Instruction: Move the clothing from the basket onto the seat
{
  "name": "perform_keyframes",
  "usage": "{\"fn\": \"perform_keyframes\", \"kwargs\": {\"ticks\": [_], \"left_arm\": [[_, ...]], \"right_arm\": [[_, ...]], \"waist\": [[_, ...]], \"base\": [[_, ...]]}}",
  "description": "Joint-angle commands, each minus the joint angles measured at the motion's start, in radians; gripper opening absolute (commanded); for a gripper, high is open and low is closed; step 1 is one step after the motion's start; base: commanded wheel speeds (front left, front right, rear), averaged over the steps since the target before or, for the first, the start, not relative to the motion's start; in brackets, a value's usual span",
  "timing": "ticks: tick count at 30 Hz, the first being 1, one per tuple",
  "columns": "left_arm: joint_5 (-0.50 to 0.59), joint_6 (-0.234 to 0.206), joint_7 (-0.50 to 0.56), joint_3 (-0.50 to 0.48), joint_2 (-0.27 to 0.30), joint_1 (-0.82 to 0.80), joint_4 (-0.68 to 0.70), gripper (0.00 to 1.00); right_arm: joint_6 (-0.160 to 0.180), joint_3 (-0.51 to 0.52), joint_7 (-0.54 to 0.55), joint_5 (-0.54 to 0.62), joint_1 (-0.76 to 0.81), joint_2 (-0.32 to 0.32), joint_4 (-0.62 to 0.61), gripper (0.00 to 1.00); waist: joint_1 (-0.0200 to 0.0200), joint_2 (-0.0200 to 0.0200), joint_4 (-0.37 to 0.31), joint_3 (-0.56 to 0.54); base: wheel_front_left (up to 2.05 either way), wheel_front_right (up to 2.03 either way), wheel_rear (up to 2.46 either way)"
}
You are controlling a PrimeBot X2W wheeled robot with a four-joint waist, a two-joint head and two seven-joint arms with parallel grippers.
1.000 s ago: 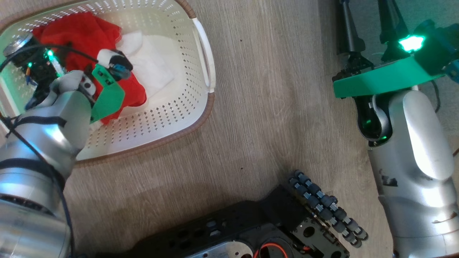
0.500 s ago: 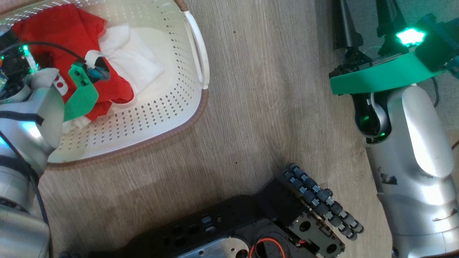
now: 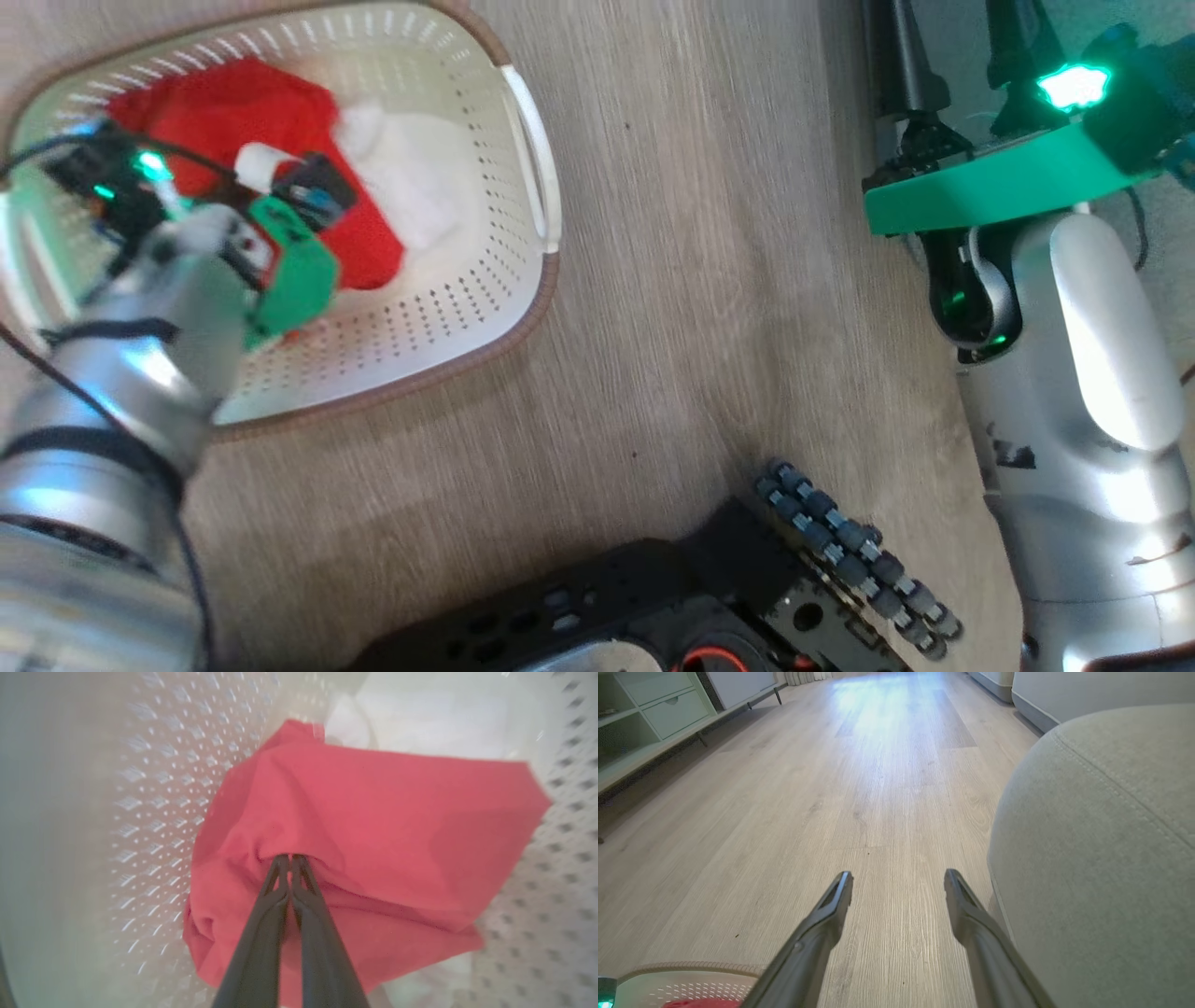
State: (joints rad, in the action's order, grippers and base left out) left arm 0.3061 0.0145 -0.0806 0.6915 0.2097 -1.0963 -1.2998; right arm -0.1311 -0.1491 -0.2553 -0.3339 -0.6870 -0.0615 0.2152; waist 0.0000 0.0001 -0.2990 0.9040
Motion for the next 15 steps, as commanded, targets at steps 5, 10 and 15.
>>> {"fn": "perform_keyframes", "kwargs": {"ticks": [5,10,15], "left_arm": [[-0.09,0.022,-0.112,-0.067,-0.069,0.056,0.009,0.0],[-0.162,0.046,-0.157,-0.104,-0.121,0.077,0.01,0.0],[-0.22,0.058,-0.175,-0.131,-0.146,0.106,0.026,0.0]], "right_arm": [[0.0,0.008,-0.006,0.041,0.047,0.011,-0.004,1.0],[0.0,0.024,-0.006,0.08,0.073,0.011,0.023,1.0],[0.0,0.037,-0.006,0.104,0.099,0.008,0.044,1.0]], "waist": [[0.0,-0.0001,0.067,-0.126],[0.0,-0.0001,0.12,-0.218],[0.0,-0.0001,0.16,-0.296]], "base": [[0.0,0.0,0.0],[0.0,0.0,0.0],[0.0,0.0,0.0]]}}
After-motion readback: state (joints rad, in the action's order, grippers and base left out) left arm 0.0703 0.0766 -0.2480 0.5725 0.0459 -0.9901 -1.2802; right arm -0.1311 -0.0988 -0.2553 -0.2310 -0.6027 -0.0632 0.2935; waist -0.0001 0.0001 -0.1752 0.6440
